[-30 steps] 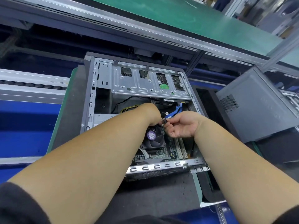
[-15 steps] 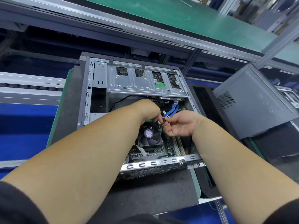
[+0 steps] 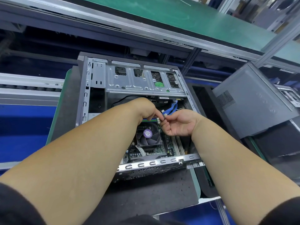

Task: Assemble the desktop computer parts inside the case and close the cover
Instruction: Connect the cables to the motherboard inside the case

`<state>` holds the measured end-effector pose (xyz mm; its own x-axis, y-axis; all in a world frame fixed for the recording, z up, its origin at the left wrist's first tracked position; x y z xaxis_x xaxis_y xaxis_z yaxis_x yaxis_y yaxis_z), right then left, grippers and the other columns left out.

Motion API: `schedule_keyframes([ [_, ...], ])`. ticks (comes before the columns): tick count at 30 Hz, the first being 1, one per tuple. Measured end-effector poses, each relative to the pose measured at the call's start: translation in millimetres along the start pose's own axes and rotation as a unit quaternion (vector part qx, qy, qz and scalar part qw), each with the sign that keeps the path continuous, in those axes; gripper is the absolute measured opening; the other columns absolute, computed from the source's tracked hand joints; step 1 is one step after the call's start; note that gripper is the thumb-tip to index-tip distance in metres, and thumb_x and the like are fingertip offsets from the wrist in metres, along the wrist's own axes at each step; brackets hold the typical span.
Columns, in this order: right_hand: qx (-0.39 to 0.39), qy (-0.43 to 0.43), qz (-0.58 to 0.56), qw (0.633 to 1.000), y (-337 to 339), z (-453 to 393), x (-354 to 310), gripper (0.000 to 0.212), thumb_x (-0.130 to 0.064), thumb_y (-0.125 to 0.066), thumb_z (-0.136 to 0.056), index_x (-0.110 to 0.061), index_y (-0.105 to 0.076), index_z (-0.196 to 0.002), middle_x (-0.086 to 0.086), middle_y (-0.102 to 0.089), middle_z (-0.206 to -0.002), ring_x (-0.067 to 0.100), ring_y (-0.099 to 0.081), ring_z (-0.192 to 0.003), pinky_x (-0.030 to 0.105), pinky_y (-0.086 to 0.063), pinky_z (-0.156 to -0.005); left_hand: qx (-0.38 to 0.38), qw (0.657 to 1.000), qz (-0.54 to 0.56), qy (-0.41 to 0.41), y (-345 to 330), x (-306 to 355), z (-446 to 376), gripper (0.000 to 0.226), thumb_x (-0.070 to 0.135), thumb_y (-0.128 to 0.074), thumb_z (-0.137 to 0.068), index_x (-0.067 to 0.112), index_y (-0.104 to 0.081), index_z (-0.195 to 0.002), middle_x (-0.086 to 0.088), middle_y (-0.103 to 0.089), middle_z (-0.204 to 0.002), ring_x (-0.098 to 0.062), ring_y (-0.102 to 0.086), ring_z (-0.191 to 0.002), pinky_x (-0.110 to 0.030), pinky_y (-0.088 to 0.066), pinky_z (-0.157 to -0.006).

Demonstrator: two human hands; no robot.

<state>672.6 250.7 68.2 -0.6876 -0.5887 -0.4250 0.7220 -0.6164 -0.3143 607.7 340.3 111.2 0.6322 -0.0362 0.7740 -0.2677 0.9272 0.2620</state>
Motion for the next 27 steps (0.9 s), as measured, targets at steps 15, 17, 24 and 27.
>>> schedule_keyframes([
  [15,0.056,0.034,-0.014,0.998,7.4,1.2,-2.2,0.017,0.000,-0.046,-0.100,0.001,-0.061,-0.092,0.010,-0.062,-0.083,0.011,-0.052,-0.070,0.018,-0.053,-0.051,0.085,0.985,-0.140,-0.049,11.9,11.8,-6.2,0.019,0.028,-0.074,-0.078,0.011,-0.068,-0.074,-0.001,-0.060,-0.075,-0.020,-0.054,-0.071,-0.024,-0.041,-0.058],
  [17,0.083,0.053,-0.013,0.995,12.5,3.7,-6.0,0.016,0.002,-0.048,-0.099,0.001,-0.061,-0.090,0.011,-0.066,-0.074,0.012,-0.054,-0.070,0.018,-0.053,-0.051,0.091,0.980,-0.160,-0.077,8.6,15.6,-4.1,0.030,0.042,-0.072,-0.074,0.012,-0.069,-0.072,0.000,-0.056,-0.066,-0.018,-0.048,-0.061,-0.026,-0.036,-0.055],
  [24,0.127,0.098,0.018,0.987,13.5,19.6,-31.2,0.013,0.002,-0.055,-0.096,0.005,-0.060,-0.084,0.013,-0.067,-0.063,0.018,-0.061,-0.073,0.023,-0.059,-0.054,0.202,0.929,-0.223,-0.216,18.9,44.5,10.0,0.021,0.025,-0.076,-0.078,0.022,-0.060,-0.065,0.001,-0.061,-0.094,-0.020,-0.061,-0.096,-0.026,-0.043,-0.071],
  [27,0.138,0.098,0.073,0.983,9.7,25.9,-39.3,0.014,-0.003,-0.059,-0.096,0.002,-0.061,-0.083,0.012,-0.066,-0.064,0.018,-0.061,-0.073,0.026,-0.059,-0.055,0.229,0.911,-0.232,-0.251,20.8,51.5,17.6,0.027,0.022,-0.075,-0.080,0.025,-0.054,-0.063,-0.001,-0.053,-0.103,-0.022,-0.056,-0.102,-0.028,-0.043,-0.076],
])
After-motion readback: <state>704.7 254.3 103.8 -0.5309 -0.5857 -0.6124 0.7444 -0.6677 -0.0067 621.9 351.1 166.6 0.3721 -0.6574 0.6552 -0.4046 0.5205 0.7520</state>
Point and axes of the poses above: each hand's wrist, its own z-axis away from the middle knuckle, its own y-axis out of the back of the hand, x = y × z, the point moved 10 cm from there along -z, towards the middle knuckle
